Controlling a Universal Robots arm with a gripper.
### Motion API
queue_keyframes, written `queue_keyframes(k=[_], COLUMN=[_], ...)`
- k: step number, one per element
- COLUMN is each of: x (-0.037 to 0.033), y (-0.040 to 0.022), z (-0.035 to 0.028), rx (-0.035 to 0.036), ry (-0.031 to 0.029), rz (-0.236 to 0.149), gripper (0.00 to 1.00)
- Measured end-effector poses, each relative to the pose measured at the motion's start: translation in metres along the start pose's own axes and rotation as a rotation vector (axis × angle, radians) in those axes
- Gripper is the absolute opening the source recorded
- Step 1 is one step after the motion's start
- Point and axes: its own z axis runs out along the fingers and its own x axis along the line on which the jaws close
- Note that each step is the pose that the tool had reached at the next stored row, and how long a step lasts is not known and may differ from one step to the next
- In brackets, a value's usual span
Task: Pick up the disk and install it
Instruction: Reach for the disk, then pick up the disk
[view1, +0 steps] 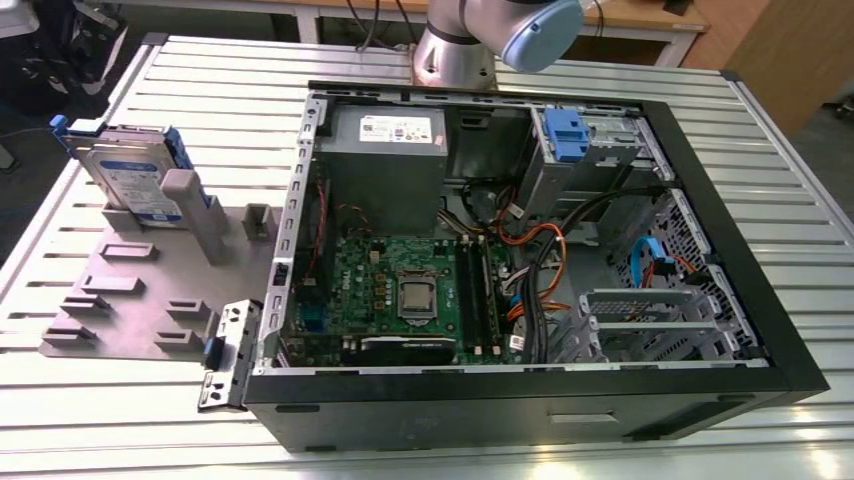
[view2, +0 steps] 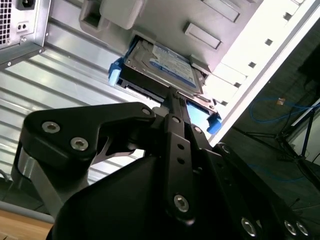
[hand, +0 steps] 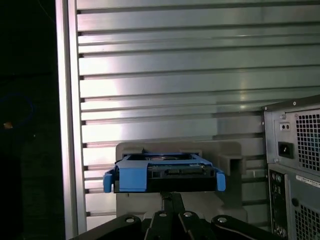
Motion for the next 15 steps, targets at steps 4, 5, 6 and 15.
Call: queue_keyframes(k=[4, 5, 6, 15], x=[0.0002, 0.0003, 0.0004, 0.0006], y=[0.0011, 0.0014, 0.0016, 0.0020], z=[0.0063, 0.0081, 0.0098, 0.0171], rx=[0.0008, 0.0008, 0.0008, 0.0007], ry=[-0.0002, -0.0002, -0.0001, 0.0000], rz=[0.000, 0.000, 0.000, -0.005], gripper=[0.11, 0.11, 0.11, 0.11])
